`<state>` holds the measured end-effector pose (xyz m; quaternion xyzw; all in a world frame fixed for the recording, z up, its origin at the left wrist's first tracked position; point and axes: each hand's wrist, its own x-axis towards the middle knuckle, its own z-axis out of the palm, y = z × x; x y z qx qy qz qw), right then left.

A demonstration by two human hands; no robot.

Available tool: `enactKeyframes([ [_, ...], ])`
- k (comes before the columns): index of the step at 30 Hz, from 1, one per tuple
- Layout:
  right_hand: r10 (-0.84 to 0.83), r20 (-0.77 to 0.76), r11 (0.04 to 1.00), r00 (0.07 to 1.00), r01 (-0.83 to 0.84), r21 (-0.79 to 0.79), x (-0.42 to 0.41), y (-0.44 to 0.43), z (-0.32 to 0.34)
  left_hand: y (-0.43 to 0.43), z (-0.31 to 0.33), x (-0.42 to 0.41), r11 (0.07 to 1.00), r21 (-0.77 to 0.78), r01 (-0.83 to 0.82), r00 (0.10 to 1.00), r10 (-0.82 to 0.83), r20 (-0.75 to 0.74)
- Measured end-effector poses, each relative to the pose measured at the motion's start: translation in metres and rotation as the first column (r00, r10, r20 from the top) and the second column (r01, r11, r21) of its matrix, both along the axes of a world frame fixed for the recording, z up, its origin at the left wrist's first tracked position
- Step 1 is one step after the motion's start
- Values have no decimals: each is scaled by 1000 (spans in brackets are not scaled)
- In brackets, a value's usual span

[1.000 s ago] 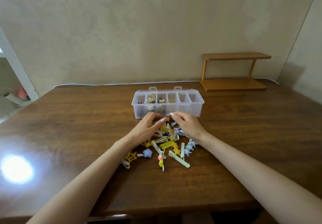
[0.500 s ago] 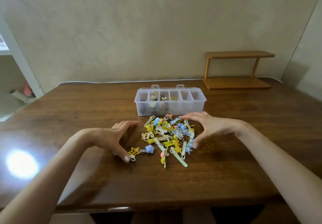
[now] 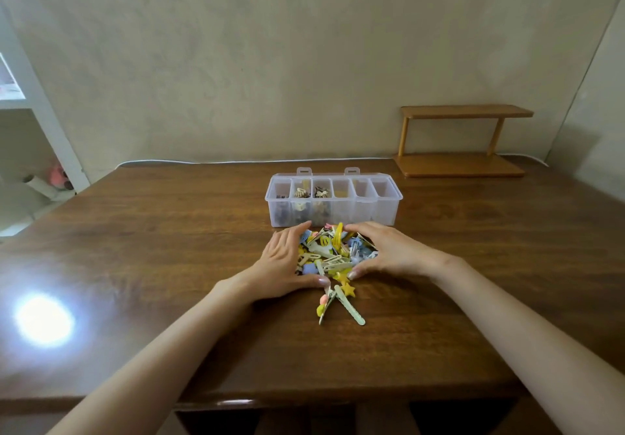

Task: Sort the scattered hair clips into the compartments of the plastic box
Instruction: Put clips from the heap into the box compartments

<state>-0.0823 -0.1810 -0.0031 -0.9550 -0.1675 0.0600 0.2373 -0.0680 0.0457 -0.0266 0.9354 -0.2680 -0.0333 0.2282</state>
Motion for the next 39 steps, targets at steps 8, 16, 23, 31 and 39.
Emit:
enactKeyframes([
  [8, 3, 210, 996, 978, -21, 88, -7, -1, 11, 21, 23, 2, 998, -55, -34, 999, 34, -13],
  [16, 126, -1, 958, 992, -122, -260, -44, 25, 29, 50, 37, 5, 978, 208, -1, 966, 55, -254],
  [23, 94, 47, 952, 994, -76, -296, -41, 26, 28, 36, 34, 2, 996, 80, 34, 973, -15, -231],
  [31, -36, 199, 982, 979, 72, -176, -30, 19, 17, 25, 35, 4, 999, -42, 15, 997, -18, -79],
  [39, -76, 164, 981, 983, 44, 190, -23, 18, 21, 29, 39, 12, 936, -353, 12, 999, -22, -25],
])
